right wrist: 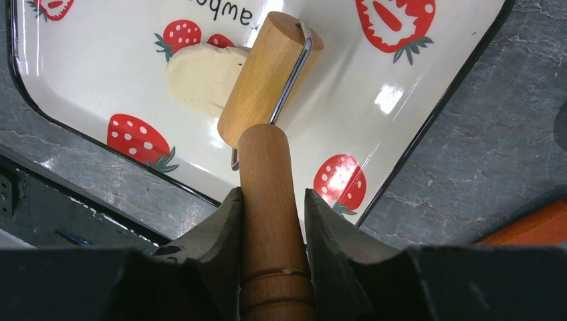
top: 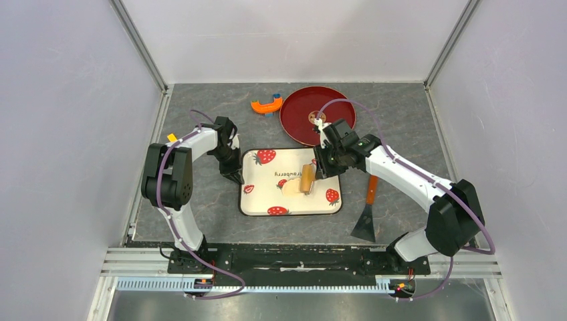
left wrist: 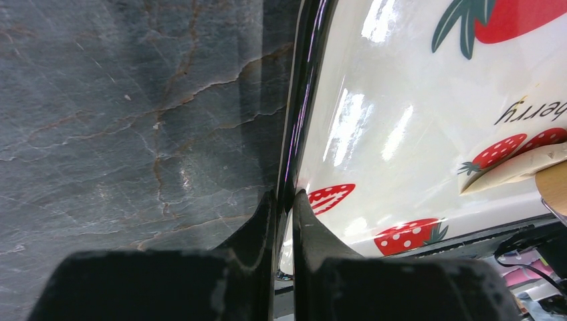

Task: Roll out the dumpling wrappers from the dough

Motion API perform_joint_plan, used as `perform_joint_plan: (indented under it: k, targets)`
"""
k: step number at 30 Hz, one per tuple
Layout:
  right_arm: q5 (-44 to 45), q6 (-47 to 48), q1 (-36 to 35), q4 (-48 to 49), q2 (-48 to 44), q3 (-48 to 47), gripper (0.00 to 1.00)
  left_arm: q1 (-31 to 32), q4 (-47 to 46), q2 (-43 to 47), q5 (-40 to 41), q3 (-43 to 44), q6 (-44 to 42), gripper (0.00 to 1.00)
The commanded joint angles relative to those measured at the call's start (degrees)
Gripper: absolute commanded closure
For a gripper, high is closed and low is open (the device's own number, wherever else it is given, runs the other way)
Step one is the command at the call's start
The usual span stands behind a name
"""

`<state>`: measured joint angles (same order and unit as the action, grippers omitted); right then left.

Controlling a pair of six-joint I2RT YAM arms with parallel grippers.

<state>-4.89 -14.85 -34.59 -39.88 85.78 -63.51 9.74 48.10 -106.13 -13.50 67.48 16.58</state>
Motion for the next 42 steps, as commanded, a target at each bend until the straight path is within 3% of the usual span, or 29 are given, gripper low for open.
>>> perform_joint_plan:
  k: [1, 42]
  targets:
    - [23.00, 7.81, 2.16, -20.66, 6.48, 7.37, 1.00, -4.98, -0.01, -2.07, 23.79, -2.16, -7.79, 0.98]
    - [19.48, 9.01, 2.16, -20.52, 3.48, 3.25, 1.00, -4.75, -0.72, -1.28, 17.49, -2.75, -8.73, 0.98]
